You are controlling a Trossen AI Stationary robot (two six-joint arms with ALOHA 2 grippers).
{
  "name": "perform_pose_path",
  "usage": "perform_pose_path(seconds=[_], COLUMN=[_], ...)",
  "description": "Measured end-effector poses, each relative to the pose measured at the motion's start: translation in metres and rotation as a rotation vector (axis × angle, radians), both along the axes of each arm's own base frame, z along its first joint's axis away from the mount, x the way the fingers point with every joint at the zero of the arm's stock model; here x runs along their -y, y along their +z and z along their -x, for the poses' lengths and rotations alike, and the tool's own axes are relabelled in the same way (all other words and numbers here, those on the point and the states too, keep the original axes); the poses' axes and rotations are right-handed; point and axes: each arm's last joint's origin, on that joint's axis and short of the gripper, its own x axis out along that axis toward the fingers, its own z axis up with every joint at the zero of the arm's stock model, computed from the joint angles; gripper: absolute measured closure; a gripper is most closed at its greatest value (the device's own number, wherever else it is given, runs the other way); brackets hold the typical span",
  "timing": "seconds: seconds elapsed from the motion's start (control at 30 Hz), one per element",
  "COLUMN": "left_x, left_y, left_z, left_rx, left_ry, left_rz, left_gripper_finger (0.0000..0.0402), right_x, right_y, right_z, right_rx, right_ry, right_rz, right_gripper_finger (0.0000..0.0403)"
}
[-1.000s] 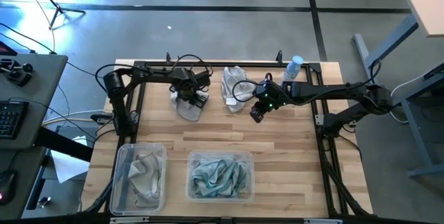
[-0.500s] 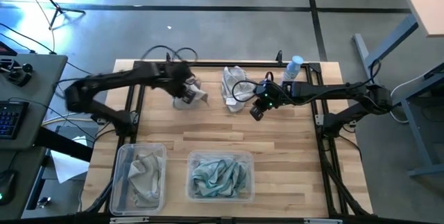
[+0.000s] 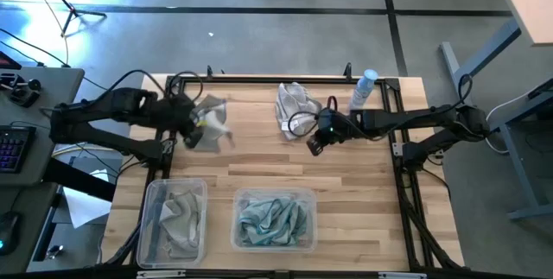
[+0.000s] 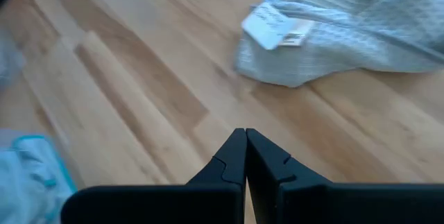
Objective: Sort microfiber towel by color & place in baskets
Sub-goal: Put the left grey towel into the left transparent bin
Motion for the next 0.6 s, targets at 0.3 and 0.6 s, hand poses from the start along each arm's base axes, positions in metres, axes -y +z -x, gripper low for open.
perform_pose_path(seconds=[0.3,0.6], left_x=[0.055,0.115], left_y=[0.020,0.033], left_z=[0.004,0.015], left_rx=[-0.144,-0.136], left_ry=[-0.278,-0.498], left_rz=[0.003,0.137], left_gripper_finger=[0.0401,0.0401], right_x=[-0.041,-0.066], right_y=[0.003,0.004], right_z=[-0.005,-0.003], right_rx=[0.082,0.112], right_ry=[-0.071,-0.098], right_rz=[-0.030,-0.035], right_gripper_finger=[0.0403,0.0403])
